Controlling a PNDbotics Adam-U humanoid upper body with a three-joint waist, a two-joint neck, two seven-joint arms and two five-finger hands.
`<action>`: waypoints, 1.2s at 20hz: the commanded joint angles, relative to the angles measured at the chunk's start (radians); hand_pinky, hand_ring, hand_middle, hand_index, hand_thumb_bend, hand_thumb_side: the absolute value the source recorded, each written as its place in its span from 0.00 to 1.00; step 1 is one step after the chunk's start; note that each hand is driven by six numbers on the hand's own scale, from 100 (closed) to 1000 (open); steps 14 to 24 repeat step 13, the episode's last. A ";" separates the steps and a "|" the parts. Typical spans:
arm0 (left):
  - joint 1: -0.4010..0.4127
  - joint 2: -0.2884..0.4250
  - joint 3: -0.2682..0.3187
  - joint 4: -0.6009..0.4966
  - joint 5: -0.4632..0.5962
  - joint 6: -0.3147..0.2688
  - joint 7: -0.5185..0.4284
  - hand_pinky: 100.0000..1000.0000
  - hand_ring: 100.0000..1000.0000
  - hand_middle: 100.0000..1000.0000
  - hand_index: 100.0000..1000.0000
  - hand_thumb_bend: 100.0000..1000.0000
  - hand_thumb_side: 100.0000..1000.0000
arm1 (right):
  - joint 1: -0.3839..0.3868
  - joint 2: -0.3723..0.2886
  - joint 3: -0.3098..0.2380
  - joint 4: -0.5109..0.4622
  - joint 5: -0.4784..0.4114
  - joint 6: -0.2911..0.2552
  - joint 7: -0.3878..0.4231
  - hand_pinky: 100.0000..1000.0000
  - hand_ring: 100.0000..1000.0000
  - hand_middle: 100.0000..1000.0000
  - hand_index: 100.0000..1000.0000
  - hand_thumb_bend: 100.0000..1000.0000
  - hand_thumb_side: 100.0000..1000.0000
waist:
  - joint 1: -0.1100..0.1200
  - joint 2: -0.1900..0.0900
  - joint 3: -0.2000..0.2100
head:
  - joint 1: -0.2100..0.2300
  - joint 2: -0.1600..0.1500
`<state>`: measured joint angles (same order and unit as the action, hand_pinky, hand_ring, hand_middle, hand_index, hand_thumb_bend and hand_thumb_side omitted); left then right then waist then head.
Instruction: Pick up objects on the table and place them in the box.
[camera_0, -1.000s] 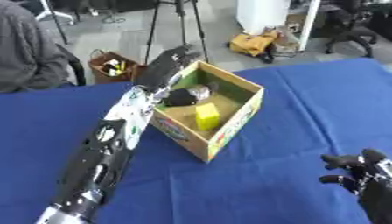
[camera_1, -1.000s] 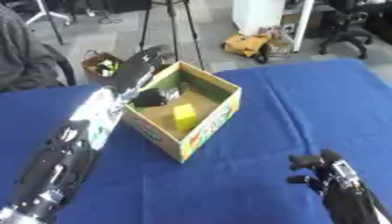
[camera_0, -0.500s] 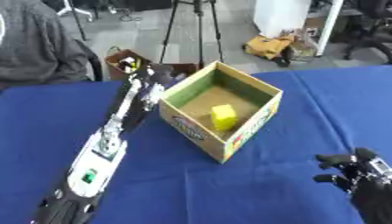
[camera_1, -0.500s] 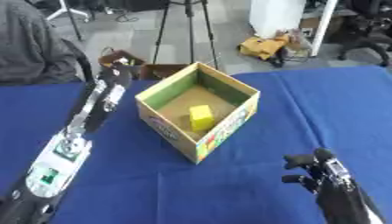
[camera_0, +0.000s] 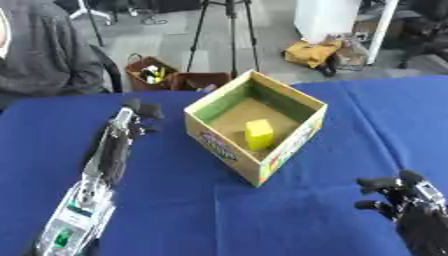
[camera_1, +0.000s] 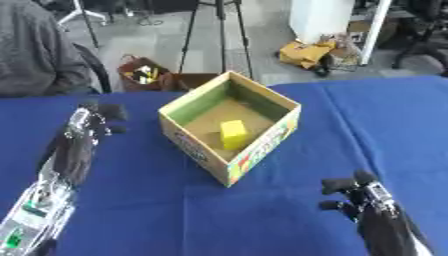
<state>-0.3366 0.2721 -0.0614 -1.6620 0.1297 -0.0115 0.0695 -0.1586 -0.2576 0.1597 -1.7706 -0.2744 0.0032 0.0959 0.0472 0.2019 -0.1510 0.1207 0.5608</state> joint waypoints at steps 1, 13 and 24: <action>0.016 0.001 0.025 -0.009 0.010 -0.001 0.015 0.65 0.77 0.51 0.68 0.00 0.98 | -0.006 -0.003 -0.009 -0.010 0.010 -0.002 -0.002 0.61 0.88 0.53 0.62 0.00 0.95 | -0.002 -0.012 0.005 | -0.004 0.005; 0.064 -0.033 0.044 0.020 -0.014 -0.011 0.020 0.64 0.76 0.49 0.66 0.00 1.00 | -0.006 -0.005 -0.010 -0.012 0.010 -0.002 -0.002 0.61 0.88 0.53 0.62 0.00 0.95 | -0.003 -0.010 0.016 | -0.011 0.014; 0.064 -0.033 0.044 0.020 -0.014 -0.011 0.020 0.64 0.76 0.49 0.66 0.00 1.00 | -0.006 -0.005 -0.010 -0.012 0.010 -0.002 -0.002 0.61 0.88 0.53 0.62 0.00 0.95 | -0.003 -0.010 0.016 | -0.011 0.014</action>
